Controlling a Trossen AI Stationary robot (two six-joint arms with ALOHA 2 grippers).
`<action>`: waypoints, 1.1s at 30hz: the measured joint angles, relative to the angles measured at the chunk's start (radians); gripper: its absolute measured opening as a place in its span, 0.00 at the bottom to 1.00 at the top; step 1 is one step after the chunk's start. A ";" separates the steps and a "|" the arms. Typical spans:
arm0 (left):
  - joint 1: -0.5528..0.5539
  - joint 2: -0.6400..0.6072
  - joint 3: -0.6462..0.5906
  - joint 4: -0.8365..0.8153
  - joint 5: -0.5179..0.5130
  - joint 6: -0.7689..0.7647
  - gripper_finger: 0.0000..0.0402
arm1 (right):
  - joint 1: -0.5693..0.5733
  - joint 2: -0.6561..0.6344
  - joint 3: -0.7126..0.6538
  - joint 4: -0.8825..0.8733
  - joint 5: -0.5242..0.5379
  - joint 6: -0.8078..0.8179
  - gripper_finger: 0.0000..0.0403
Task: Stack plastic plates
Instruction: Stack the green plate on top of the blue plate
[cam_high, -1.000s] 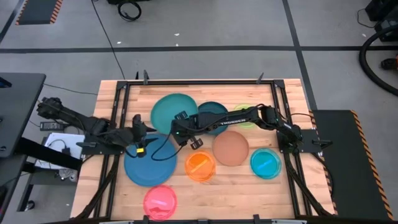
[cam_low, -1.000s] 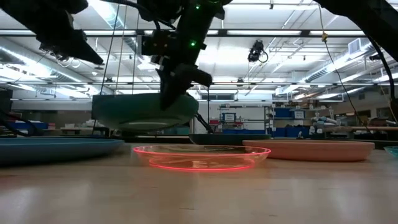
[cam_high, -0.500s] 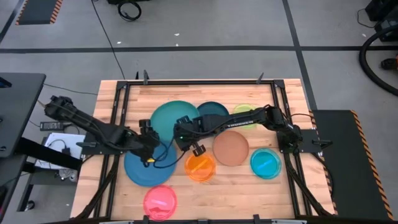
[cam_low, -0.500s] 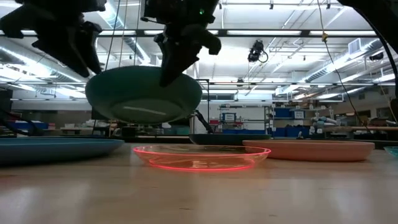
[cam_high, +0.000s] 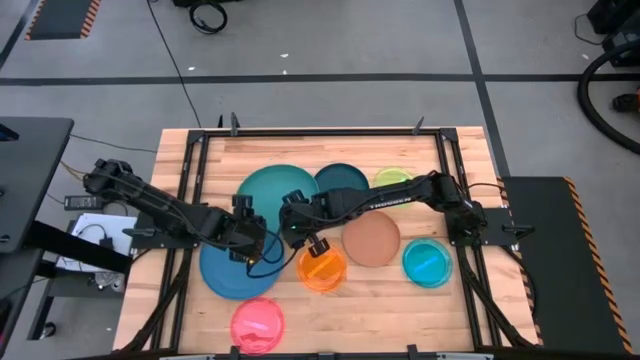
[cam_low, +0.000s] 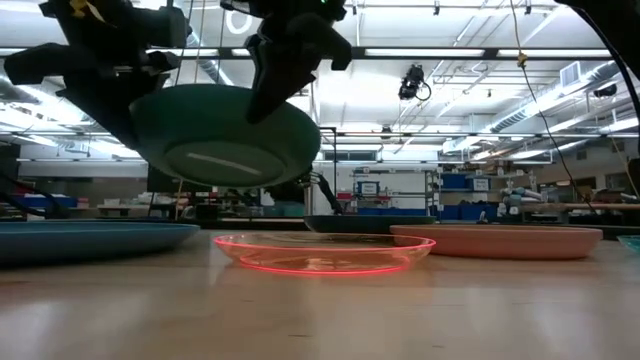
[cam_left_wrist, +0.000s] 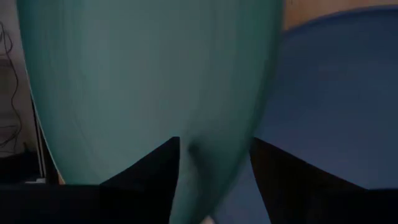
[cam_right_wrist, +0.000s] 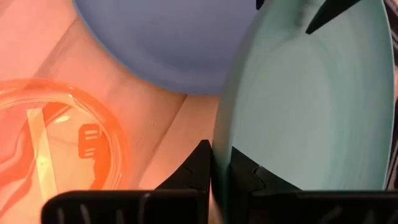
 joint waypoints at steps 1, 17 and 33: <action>0.000 0.000 0.000 0.000 0.001 0.000 0.47 | 0.000 -0.002 0.000 0.001 0.000 0.000 0.08; -0.002 -0.002 0.000 0.009 0.093 0.021 0.12 | -0.001 -0.003 0.000 0.026 -0.018 -0.024 0.22; -0.033 -0.002 0.091 -0.168 0.094 -0.161 0.11 | 0.040 -0.134 0.000 -0.175 0.145 0.195 0.57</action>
